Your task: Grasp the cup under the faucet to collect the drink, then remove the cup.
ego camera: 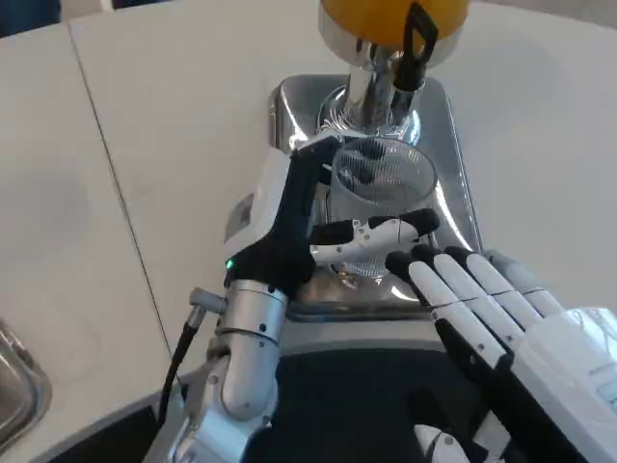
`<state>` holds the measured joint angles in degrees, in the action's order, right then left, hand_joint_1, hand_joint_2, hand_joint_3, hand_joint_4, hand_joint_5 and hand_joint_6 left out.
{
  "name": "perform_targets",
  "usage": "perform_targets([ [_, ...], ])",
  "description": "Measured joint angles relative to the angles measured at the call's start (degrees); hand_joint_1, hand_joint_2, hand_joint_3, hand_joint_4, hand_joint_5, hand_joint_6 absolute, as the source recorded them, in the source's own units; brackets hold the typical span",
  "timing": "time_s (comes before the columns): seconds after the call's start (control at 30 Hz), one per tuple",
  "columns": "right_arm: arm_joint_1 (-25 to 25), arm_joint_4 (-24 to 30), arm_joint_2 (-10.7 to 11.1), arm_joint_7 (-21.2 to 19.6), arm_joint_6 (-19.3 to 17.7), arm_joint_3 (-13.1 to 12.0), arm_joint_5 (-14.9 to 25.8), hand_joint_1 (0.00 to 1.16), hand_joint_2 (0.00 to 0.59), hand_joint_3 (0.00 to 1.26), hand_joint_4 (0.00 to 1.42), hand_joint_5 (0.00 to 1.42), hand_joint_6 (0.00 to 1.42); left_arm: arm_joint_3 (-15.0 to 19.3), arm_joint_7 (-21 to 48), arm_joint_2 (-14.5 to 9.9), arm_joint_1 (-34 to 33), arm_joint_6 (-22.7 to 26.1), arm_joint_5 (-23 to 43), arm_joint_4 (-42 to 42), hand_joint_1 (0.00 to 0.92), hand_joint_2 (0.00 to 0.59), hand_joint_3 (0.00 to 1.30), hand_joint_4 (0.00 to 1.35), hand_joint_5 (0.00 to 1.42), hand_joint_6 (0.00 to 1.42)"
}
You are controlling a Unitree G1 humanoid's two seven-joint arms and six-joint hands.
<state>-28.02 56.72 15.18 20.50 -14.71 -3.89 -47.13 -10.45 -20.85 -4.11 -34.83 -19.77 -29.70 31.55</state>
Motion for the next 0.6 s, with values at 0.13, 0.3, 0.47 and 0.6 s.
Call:
perform_targets([
  [0.13, -0.26, 0.0, -0.19, 0.07, 0.39, 0.14, -0.28, 0.16, 0.582, 0.02, 0.0, 0.0, 0.0, -0.1, -3.66, 1.01, -1.78, 0.0, -0.45, 2.87, 0.726, 0.0, 1.17, 1.12, 1.37, 1.42],
  [0.3, -0.74, -0.03, -0.26, 0.08, 0.39, 0.38, -0.8, 0.16, 0.582, 0.02, 0.0, 0.0, 0.0, -0.81, -8.7, 1.7, -5.77, 0.07, -1.56, 6.52, 0.723, 0.0, 1.17, 1.11, 1.37, 1.42],
  [0.47, -0.96, -0.01, -0.36, 0.08, 0.4, 0.12, -0.82, 0.16, 0.582, 0.03, 0.0, 0.0, 0.0, -1.43, -10.65, 1.3, -7.72, -0.11, -1.76, 11.11, 0.718, 0.0, 1.16, 1.1, 1.37, 1.42],
  [0.6, -0.92, 0.0, -0.36, 0.08, 0.74, -0.31, -0.73, 0.16, 0.582, 0.03, 0.0, 0.0, 0.0, -2.34, -13.05, 1.04, -7.72, -0.13, -2.58, 12.44, 0.711, 0.0, 1.16, 1.1, 1.36, 1.42],
])
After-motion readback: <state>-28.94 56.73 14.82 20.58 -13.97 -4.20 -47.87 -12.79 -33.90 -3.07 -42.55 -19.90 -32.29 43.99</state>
